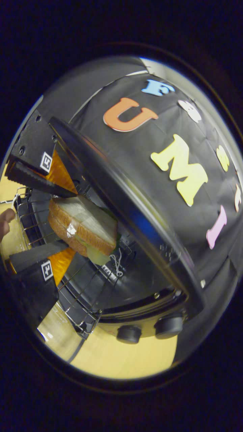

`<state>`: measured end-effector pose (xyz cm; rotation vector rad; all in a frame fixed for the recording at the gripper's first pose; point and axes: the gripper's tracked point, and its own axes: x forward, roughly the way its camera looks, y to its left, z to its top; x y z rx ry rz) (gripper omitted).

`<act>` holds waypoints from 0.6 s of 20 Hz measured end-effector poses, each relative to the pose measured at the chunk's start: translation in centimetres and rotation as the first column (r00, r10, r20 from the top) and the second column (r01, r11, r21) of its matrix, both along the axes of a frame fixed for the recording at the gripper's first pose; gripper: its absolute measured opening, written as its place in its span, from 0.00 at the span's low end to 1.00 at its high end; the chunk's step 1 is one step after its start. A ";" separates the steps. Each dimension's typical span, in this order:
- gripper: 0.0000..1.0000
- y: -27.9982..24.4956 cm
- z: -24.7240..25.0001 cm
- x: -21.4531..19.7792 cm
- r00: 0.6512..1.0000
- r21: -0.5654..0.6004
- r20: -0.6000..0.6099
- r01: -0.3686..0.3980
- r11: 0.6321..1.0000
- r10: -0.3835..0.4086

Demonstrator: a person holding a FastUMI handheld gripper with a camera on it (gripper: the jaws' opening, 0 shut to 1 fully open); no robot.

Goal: Open the toaster oven, put the food inside, and close the toaster oven door.

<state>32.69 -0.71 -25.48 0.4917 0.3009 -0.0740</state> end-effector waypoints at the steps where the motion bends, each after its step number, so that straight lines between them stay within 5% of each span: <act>1: 0.83 0.1 -0.3 0.1 1.000 -0.073 -0.015 -0.013 0.997 0.012; 8: 0.90 2.2 -2.3 -2.1 0.987 -0.277 -0.135 -0.127 0.952 0.092; 12: 0.93 2.5 -3.1 -3.9 0.969 -0.428 -0.218 -0.205 0.880 0.119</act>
